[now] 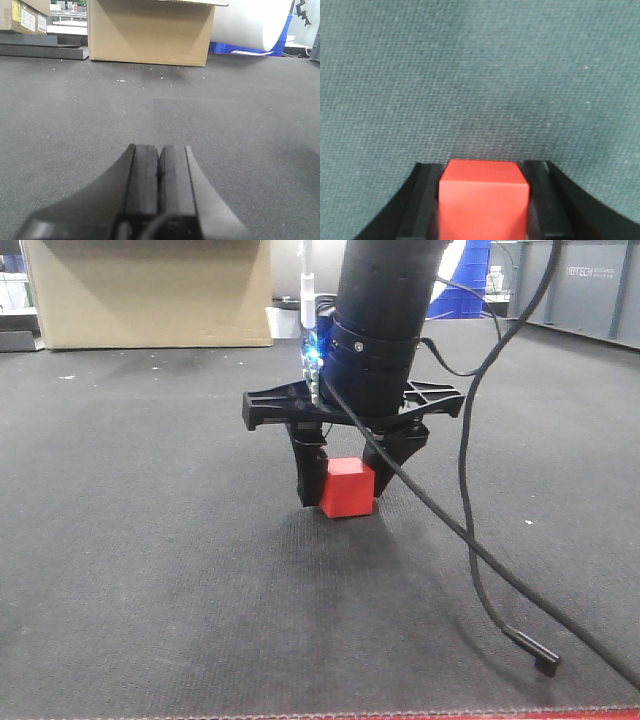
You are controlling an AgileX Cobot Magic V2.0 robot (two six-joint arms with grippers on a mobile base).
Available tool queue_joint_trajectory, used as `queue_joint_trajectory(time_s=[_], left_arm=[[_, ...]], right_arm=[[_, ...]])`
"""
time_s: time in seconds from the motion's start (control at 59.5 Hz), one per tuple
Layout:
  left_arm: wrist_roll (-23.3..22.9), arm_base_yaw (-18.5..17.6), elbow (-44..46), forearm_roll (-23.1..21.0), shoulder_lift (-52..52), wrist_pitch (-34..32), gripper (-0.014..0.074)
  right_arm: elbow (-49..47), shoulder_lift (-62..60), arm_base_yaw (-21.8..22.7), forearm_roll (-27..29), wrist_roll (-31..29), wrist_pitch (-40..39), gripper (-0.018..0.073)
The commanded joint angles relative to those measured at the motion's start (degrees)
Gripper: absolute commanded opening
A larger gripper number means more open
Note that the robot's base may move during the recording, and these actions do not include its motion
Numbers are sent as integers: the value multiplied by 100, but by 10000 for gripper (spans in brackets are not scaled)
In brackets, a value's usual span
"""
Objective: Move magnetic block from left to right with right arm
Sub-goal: 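Open the right gripper and raise it away from the cube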
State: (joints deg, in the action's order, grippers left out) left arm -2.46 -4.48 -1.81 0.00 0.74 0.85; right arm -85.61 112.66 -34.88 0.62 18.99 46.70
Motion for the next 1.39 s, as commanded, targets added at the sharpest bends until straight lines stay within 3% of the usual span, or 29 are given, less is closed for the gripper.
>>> queue_joint_trajectory(time_s=[0.0,0.101,0.387,0.504,0.655,0.807,0.908,1.378], left_arm=[[-25,1,-43,0,59,-509,-116],[-25,1,-43,0,59,-509,-116],[-25,1,-43,0,59,-509,-116],[-25,1,-43,0,59,-509,-116],[-25,1,-43,0,59,-509,-116],[-25,1,-43,0,59,-509,-116],[-25,1,-43,0,59,-509,-116],[-25,1,-43,0,59,-509,-116]], right_arm=[[-202,-320,11,-62,4,-155,526],[-206,-348,11,-62,4,-143,652],[-206,-914,42,-121,4,-156,610],[-155,-1359,42,-295,4,-89,506],[360,-2177,42,-538,-3,-350,254],[1137,-3019,42,-643,-8,-831,101],[1715,-3567,42,-736,-8,-1216,64],[4864,-6556,42,-890,-26,-3321,66]])
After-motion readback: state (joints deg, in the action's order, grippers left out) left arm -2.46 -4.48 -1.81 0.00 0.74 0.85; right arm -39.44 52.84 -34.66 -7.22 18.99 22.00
